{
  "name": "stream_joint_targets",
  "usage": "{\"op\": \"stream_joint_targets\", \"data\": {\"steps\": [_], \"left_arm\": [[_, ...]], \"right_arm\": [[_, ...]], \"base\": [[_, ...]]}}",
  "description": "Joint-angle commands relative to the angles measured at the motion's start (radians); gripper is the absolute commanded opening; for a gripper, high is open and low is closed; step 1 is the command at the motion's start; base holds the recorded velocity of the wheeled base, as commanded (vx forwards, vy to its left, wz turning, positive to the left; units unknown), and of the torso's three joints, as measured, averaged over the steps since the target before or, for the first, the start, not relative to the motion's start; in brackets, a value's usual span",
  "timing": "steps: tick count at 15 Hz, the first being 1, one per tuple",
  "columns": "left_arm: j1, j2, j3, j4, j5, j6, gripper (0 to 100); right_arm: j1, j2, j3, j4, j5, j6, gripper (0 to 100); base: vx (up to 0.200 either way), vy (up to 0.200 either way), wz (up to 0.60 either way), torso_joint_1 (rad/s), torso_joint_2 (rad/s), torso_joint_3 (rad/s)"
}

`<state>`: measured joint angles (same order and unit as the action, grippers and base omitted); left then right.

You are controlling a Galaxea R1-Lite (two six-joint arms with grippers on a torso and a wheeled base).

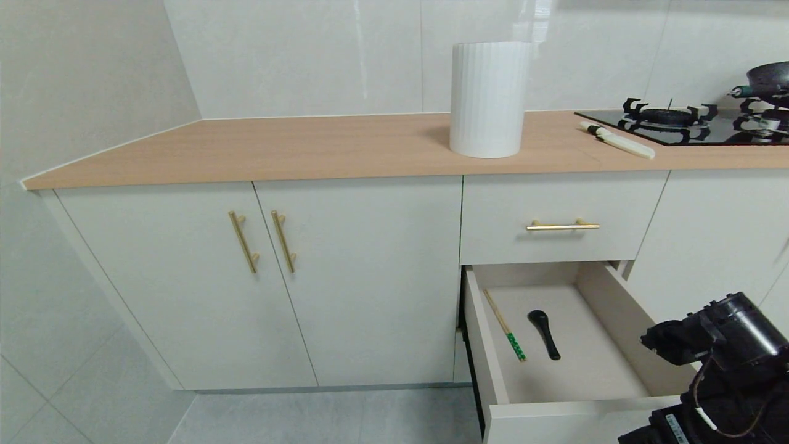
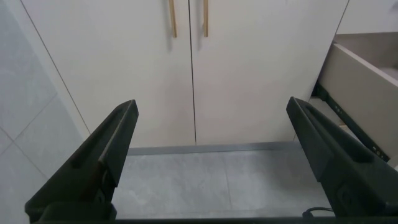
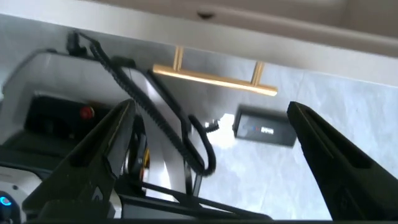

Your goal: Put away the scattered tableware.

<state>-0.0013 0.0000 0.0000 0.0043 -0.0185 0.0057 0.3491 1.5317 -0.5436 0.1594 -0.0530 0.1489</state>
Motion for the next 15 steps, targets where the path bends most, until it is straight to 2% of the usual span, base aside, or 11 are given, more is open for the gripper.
{"op": "stream_joint_targets", "data": {"steps": [1,3,6,15], "left_arm": [[0.0,0.0,0.0,0.0,0.0,0.0,100],[0.0,0.0,0.0,0.0,0.0,0.0,100],[0.0,0.0,0.0,0.0,0.0,0.0,100],[0.0,0.0,0.0,0.0,0.0,0.0,100]], "right_arm": [[0.001,0.096,-0.001,-0.001,0.001,0.001,100],[0.001,0.162,0.005,-0.123,-0.004,0.004,100],[-0.002,0.174,-0.016,-0.202,-0.005,0.003,100],[-0.024,0.332,-0.225,-0.21,-0.054,0.0,100]], "base": [[0.0,0.0,0.0,0.0,0.0,0.0],[0.0,0.0,0.0,0.0,0.0,0.0],[0.0,0.0,0.0,0.0,0.0,0.0],[0.0,0.0,0.0,0.0,0.0,0.0]]}}
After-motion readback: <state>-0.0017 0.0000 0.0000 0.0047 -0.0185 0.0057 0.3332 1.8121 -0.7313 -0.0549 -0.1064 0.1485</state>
